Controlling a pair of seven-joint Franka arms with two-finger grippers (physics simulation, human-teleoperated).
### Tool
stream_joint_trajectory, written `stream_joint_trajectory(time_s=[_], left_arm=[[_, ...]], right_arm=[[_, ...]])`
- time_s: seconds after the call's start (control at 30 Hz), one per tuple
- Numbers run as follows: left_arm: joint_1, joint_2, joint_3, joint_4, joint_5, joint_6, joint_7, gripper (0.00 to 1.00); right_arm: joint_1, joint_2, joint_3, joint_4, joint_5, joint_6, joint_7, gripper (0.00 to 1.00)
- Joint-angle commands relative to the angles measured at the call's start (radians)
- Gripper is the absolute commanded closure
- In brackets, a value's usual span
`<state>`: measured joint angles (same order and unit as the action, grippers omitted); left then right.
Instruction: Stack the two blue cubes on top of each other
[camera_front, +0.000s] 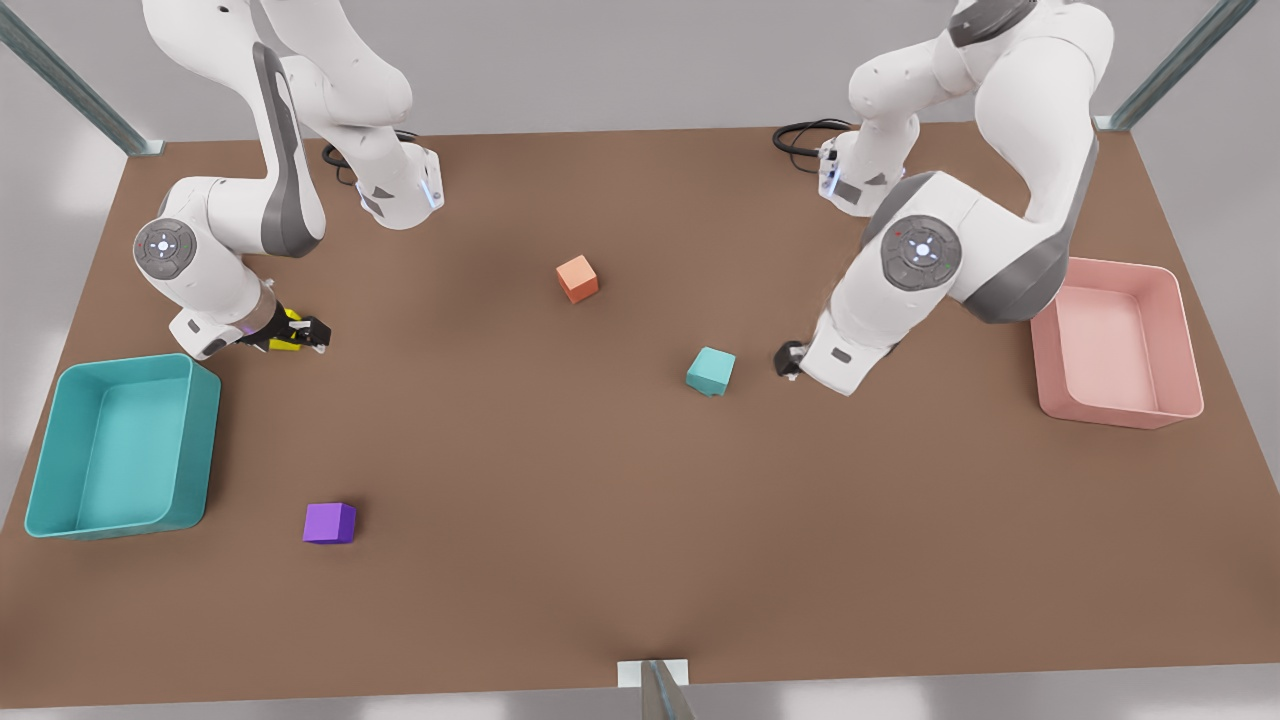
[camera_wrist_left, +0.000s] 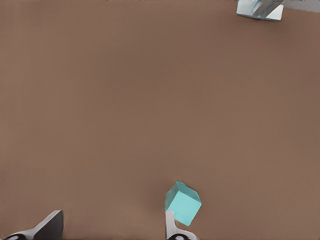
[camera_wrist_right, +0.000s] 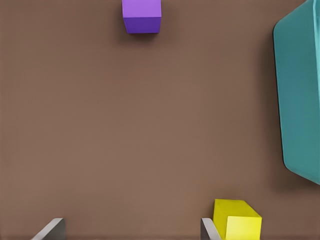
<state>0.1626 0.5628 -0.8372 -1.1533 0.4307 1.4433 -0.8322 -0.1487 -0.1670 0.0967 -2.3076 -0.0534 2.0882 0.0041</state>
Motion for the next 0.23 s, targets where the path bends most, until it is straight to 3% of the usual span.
stream_joint_trajectory(time_s=[0.0, 0.03, 0.07, 0.2], left_arm=[[-0.320, -0.081, 0.606, 0.129, -0.350, -0.264, 0.626, 0.00], [-0.376, -0.191, 0.791, -0.021, -0.477, -0.134, 0.769, 0.00], [-0.336, -0.392, 0.790, -0.371, -0.491, 0.188, 0.840, 0.00], [-0.321, -0.354, 0.794, -0.284, -0.477, 0.189, 0.852, 0.00]], right_arm=[[0.000, -0.002, 0.000, 0.000, 0.001, 0.000, -0.004, 0.00], [0.000, -0.002, 0.000, 0.000, 0.001, 0.000, -0.004, 0.00], [0.000, -0.002, 0.000, 0.000, 0.001, 0.000, -0.004, 0.00], [0.000, 0.000, 0.000, 0.000, 0.001, 0.000, -0.004, 0.00]])
